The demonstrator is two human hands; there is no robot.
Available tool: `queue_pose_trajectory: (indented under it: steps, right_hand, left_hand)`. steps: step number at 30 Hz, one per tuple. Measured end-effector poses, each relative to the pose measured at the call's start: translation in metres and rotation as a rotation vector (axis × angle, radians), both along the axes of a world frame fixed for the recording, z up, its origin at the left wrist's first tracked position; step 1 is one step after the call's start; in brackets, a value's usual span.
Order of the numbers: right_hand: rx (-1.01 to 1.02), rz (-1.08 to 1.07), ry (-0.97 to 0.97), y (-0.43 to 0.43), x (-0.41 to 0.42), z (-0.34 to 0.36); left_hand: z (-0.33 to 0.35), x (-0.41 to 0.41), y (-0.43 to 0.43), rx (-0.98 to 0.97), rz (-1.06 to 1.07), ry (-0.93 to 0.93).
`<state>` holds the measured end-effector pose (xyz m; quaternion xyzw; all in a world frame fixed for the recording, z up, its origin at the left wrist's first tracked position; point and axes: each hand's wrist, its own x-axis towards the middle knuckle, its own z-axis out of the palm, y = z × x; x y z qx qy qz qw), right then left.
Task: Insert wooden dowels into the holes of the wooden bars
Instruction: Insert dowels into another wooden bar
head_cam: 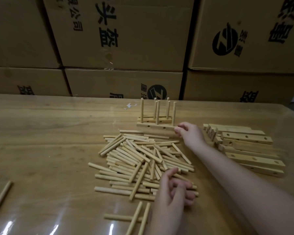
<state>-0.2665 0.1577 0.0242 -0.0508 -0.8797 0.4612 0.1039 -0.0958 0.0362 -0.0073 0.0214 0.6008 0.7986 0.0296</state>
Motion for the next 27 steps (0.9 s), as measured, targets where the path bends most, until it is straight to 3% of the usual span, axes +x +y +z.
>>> queue_pose_trajectory:
  steps: [13,27]
  right_hand:
    - [0.310,-0.031,-0.046,-0.003,-0.060,-0.022]
    - [0.411,-0.046,-0.096,-0.005,-0.076,-0.022]
  left_hand:
    - [0.007,0.004,-0.001,-0.022,-0.037,-0.030]
    - [0.009,0.005,-0.001,-0.019,-0.046,-0.035]
